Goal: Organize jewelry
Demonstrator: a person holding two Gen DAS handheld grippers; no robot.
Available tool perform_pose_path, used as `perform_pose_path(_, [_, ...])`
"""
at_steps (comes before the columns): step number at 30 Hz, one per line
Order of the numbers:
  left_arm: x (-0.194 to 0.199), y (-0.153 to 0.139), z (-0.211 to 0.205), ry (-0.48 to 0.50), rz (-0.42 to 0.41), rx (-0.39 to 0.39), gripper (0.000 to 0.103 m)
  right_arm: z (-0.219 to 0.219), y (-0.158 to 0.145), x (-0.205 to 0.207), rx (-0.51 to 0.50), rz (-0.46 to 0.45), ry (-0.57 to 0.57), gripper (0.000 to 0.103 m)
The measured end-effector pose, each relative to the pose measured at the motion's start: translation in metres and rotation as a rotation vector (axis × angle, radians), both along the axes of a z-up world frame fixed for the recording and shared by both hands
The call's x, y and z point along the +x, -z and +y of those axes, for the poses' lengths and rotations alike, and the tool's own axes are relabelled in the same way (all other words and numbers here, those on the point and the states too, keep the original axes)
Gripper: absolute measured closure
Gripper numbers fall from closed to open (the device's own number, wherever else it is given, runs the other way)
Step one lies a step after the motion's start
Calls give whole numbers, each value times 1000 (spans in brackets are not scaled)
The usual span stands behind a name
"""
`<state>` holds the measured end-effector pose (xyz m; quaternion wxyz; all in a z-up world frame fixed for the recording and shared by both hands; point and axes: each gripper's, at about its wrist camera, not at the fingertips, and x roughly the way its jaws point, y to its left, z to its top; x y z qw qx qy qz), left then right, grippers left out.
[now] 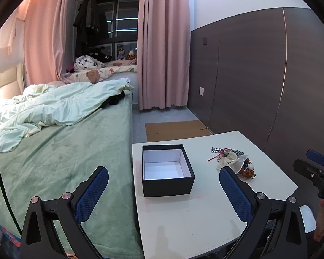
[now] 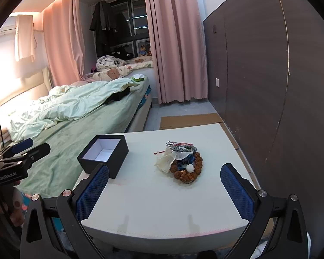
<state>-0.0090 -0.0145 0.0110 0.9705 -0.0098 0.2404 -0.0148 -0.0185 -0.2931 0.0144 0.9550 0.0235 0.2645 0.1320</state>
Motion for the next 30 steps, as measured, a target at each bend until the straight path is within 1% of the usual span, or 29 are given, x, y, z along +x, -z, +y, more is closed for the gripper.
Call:
perform_pose_path(6, [-5, 0, -2, 18, -9, -20, 0, -2, -1, -1, 7, -5, -3, 0])
perform_pose_path(12, [-11, -2, -8, 28, -26, -6, 0, -3, -1, -1, 6, -5, -4, 0])
perform_pose_path(17, [-12, -4, -6, 27, -40, -10, 0, -4, -3, -3, -4, -10, -3, 0])
perform_pose_path(30, [-9, -4, -5, 18, -40, -20, 0, -6, -1, 2, -1, 1, 10, 0])
